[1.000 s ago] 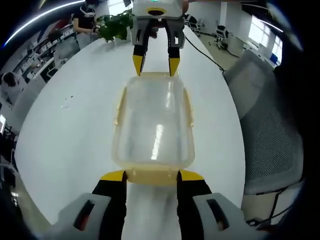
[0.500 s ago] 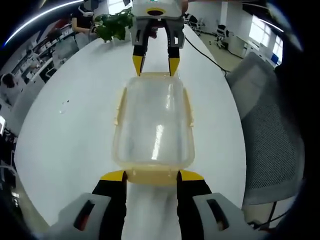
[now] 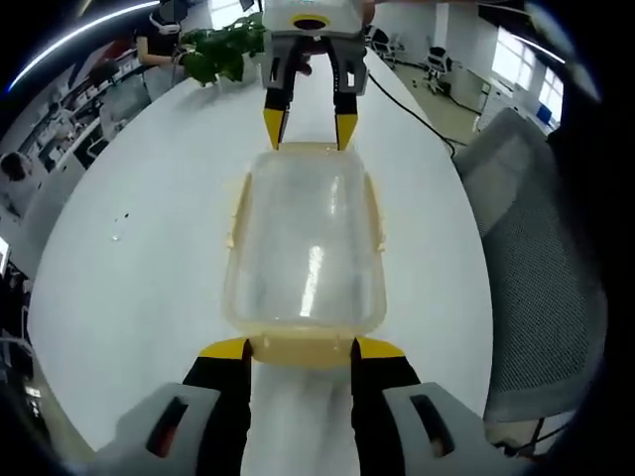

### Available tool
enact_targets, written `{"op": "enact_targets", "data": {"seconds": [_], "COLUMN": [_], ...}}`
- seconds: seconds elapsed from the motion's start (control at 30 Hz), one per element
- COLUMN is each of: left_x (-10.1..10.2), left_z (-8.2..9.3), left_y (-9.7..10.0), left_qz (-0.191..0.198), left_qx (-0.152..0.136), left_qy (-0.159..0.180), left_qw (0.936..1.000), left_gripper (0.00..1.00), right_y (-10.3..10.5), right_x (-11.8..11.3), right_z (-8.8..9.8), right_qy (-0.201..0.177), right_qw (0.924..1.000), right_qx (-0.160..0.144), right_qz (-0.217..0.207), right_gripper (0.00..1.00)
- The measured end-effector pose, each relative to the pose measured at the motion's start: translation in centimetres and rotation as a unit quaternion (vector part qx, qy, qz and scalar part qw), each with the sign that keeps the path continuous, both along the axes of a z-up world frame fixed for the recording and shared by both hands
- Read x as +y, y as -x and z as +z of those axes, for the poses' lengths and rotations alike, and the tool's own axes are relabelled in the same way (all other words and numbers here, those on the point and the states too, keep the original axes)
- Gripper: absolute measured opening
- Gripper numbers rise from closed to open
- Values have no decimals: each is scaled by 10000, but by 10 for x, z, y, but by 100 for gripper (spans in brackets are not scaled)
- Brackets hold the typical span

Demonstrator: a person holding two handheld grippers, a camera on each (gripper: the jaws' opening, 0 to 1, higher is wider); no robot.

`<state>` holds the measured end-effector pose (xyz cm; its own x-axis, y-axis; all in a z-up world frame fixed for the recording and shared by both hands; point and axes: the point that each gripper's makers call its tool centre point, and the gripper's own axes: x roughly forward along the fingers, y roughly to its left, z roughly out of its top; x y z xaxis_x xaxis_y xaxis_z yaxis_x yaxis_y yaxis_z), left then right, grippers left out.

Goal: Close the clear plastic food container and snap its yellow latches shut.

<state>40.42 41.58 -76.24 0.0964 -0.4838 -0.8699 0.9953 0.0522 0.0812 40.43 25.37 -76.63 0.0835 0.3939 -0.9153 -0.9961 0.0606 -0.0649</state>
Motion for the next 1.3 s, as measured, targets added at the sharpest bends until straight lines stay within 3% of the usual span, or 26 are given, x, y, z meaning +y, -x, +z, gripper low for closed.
{"op": "enact_targets", "data": {"seconds": [0.63,1.3], "left_x": [-31,-43], "left_z": [1,-5], "left_y": [-2,-1], "left_qz": [-31,-106], "left_qx": [-43,17], "left_qy": [43,100], "left_qw": [10000,9999], "left_gripper": [38,38], "right_y": [-4,1], "right_x": [-30,-43], "right_z": [-3,-5], "right_qy": [109,164], "right_qw": [9999,9998], "right_qx": [-77,-31], "right_qz": [-12,-83], "right_gripper": [39,39]}}
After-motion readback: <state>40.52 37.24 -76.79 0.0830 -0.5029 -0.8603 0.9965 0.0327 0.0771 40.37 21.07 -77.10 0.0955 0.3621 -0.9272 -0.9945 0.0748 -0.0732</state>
